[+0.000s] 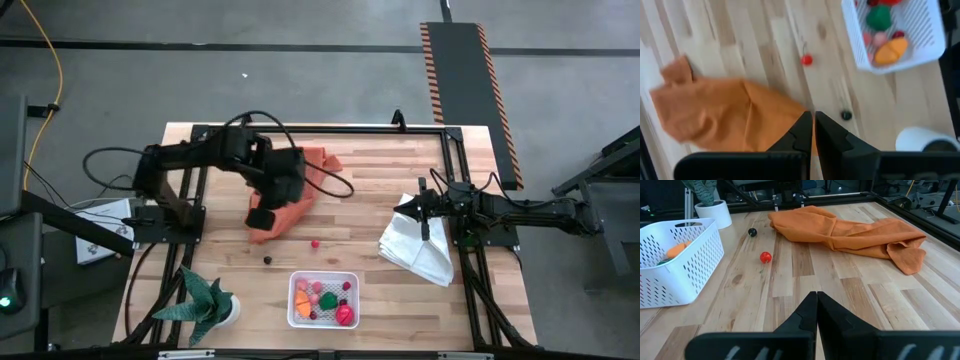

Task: Pick and placing Produce into tupperware
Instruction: Put the black cherry into the white bin

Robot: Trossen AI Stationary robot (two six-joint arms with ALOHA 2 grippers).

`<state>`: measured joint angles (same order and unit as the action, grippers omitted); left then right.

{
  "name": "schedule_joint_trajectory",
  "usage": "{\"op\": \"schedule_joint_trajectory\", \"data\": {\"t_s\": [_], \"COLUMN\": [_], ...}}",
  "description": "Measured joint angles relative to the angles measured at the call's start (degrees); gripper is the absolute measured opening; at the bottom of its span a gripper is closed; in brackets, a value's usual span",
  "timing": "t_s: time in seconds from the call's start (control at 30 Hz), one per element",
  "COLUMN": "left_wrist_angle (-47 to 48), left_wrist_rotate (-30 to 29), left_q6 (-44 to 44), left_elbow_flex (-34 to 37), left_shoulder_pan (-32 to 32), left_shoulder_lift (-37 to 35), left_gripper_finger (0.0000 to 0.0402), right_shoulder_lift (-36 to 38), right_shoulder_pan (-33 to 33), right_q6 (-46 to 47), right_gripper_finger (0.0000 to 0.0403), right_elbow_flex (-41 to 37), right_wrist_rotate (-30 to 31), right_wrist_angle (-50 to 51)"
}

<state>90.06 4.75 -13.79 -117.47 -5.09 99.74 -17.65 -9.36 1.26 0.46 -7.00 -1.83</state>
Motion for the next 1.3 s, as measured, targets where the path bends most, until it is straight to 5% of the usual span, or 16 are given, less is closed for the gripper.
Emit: {"op": "schedule_joint_trajectory", "data": {"t_s": [0.6, 0.97, 1.3], "left_wrist_angle": [-11.0, -17.9, -30.2], "left_wrist_rotate": [5.5, 5.8, 12.3], "left_q6": [-0.3, 3.5, 11.6], "left_elbow_flex": [37.0, 55.4, 71.8], "left_shoulder_pan": [-10.3, -10.4, -10.3], "left_shoulder_lift": [-24.0, -36.6, -44.8], "left_gripper_finger": [0.0012, 0.0012, 0.0012], "right_shoulder_lift": [0.0, 0.0, 0.0], "right_shoulder_pan": [0.0, 0.0, 0.0], "right_q6": [0.0, 0.0, 0.0], "right_gripper_finger": [0.0000, 0.0000, 0.0000], "right_elbow_flex": [0.0, 0.0, 0.0], "right_wrist_rotate": [0.0, 0.0, 0.0], "right_wrist_angle": [0.0, 0.0, 0.0]}}
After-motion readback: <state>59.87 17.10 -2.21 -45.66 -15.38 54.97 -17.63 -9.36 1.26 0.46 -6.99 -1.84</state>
